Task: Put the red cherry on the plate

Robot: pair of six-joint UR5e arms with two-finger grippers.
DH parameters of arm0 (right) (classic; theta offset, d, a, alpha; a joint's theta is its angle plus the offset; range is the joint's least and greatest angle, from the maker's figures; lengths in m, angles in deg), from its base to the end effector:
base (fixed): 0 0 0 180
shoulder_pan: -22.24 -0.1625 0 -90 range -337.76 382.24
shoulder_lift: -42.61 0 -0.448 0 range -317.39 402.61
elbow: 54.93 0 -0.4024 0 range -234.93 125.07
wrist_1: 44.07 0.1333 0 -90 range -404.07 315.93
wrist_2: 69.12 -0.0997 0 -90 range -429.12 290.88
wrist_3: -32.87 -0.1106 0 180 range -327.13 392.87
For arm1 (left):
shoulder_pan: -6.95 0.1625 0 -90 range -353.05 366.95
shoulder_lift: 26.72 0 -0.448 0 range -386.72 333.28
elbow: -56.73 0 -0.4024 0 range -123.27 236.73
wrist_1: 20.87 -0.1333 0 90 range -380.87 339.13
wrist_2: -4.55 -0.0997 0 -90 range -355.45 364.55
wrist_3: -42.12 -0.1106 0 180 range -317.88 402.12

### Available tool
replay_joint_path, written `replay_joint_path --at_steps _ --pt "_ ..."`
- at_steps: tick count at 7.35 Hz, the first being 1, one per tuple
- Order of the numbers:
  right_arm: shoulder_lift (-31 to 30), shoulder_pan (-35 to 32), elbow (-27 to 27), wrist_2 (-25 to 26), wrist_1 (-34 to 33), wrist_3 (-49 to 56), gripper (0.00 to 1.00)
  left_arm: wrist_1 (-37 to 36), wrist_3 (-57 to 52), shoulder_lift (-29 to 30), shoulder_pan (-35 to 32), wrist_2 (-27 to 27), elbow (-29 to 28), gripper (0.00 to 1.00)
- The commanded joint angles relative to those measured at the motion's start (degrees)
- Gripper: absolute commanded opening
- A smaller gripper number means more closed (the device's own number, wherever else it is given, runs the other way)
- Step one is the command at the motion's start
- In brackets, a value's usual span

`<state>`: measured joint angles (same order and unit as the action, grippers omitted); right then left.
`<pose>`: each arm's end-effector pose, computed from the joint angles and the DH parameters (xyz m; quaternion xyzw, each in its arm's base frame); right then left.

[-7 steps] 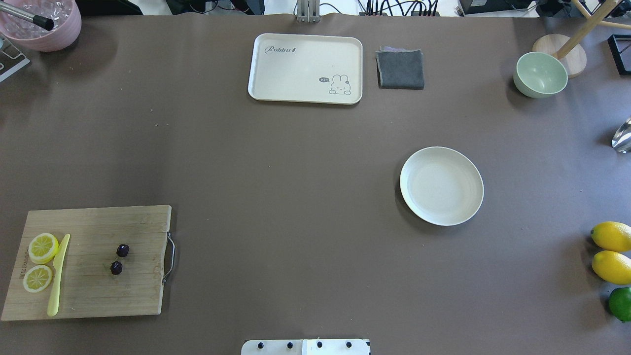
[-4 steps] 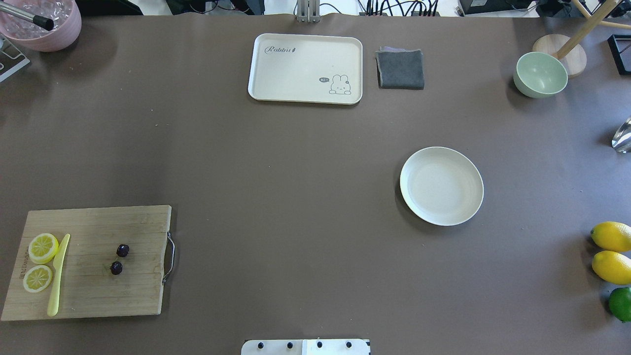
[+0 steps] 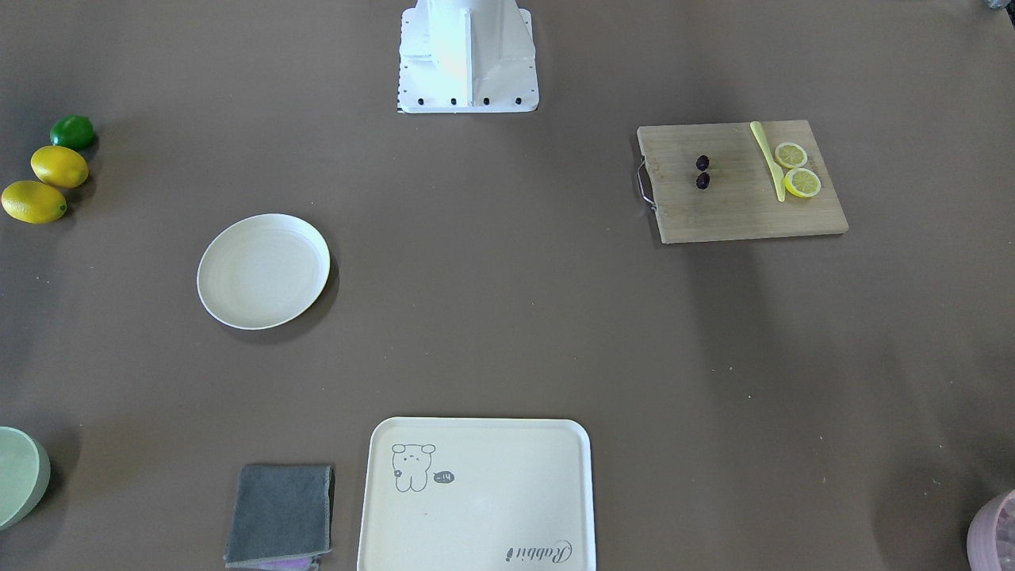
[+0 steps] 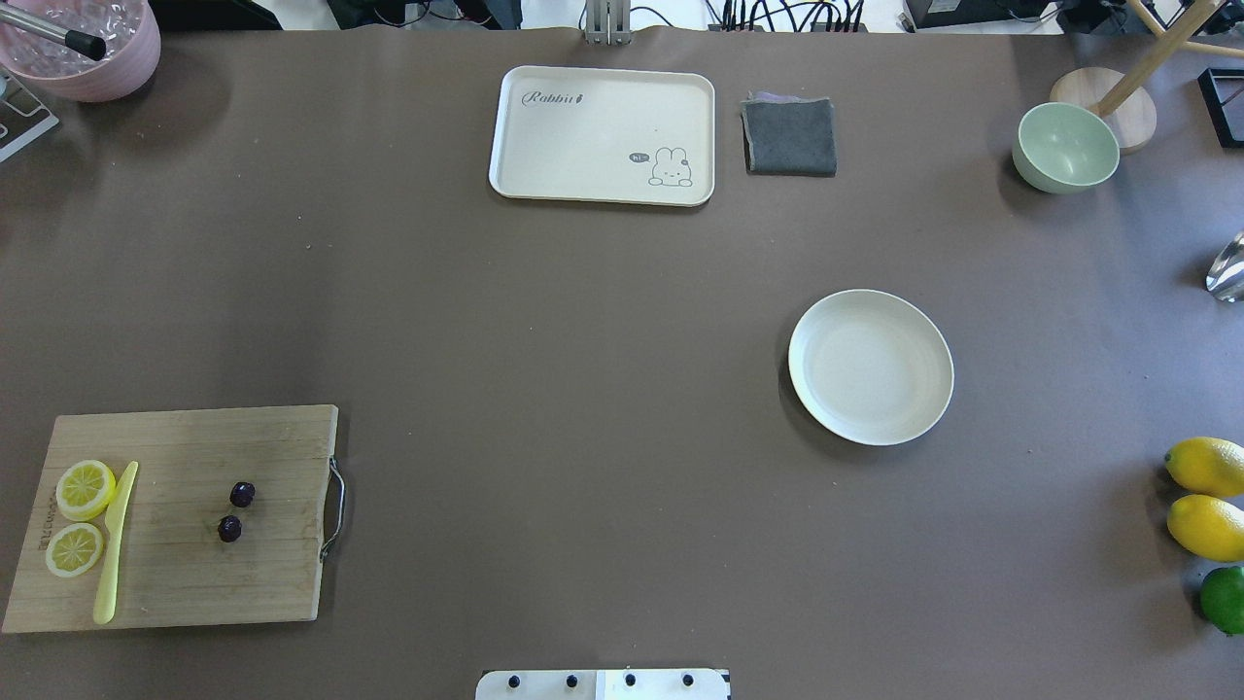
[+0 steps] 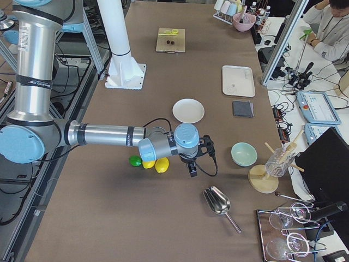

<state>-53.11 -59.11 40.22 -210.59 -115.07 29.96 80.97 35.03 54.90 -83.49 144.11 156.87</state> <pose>-0.0251 -0.4757 0.6461 0.1004 -0.4410 -0.1140 0.8846 -0.0526 -0.4503 0.6396 0.1346 0.4082 0.1018 0.8971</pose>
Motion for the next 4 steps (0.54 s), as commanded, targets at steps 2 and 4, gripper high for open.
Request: replay_joint_path --at_steps 2,4 --pt "9.0 13.0 -1.7 1.6 3.3 -19.3 0.91 0.0 0.0 -0.1 0.0 -0.1 -0.2 0.97" --pt "11.6 24.2 -3.8 9.8 12.9 -35.8 0.88 0.0 0.0 -0.1 0.0 -0.1 -0.3 0.97"
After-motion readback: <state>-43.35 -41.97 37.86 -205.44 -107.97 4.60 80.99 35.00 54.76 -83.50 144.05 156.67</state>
